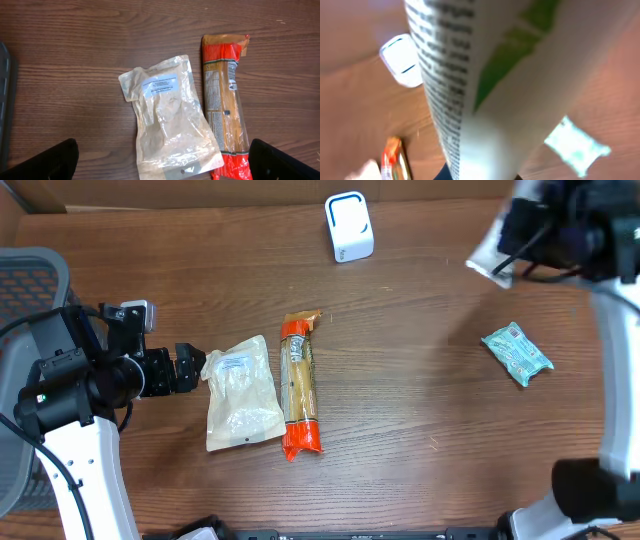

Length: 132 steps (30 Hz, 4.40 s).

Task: Scan the item barcode
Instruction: 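Carry the Pantene tube to the right side and release it, then reach the right gripper to the spaghetti package and grasp it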

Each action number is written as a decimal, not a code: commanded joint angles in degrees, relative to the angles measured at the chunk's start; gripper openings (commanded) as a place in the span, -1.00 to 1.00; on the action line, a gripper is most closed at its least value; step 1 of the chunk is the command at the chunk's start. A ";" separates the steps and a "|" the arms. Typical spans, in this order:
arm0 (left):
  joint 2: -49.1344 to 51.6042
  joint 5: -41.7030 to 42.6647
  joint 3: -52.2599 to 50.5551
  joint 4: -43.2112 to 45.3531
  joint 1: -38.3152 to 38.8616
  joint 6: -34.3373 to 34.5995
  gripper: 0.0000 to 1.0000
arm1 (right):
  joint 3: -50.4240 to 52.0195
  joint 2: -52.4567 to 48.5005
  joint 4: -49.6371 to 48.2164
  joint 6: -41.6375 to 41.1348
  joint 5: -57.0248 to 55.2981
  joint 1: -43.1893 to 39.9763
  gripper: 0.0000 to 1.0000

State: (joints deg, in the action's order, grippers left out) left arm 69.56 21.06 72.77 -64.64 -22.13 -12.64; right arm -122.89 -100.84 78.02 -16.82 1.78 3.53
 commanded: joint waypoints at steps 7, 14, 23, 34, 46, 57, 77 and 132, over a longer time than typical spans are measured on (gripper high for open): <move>0.11 0.83 0.13 0.20 0.20 -1.53 0.99 | 32.59 -5.16 -24.30 -18.36 9.84 -9.62 -0.93; 0.11 0.83 0.13 0.20 0.20 -1.53 0.99 | 43.15 -5.16 -30.82 -20.74 9.94 -13.77 -0.74; 0.11 0.83 0.13 0.20 0.20 -1.53 0.99 | 43.54 -4.94 -24.15 -16.11 11.21 -13.97 -0.11; 0.11 0.83 0.13 0.20 0.20 -1.53 0.99 | 43.52 10.60 -23.76 -15.96 16.87 -8.79 0.24; 0.11 0.83 0.13 0.20 0.20 -1.53 0.99 | 43.52 24.98 -22.47 -17.92 21.42 -1.57 0.58; 0.13 0.83 0.13 0.20 0.20 -1.53 0.99 | 43.54 30.47 -20.35 -19.17 20.17 -1.18 0.70; 0.13 0.83 0.13 0.20 0.20 -1.53 0.99 | 43.54 30.42 -20.28 -17.38 18.25 -1.16 0.86; 0.13 0.83 0.13 0.20 0.20 -1.53 0.99 | 42.36 -20.09 -41.99 -15.74 20.50 38.53 0.19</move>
State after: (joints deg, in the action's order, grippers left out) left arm 69.56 21.04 72.75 -64.64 -22.13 -12.67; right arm -82.08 -120.62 36.64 -30.22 23.66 41.74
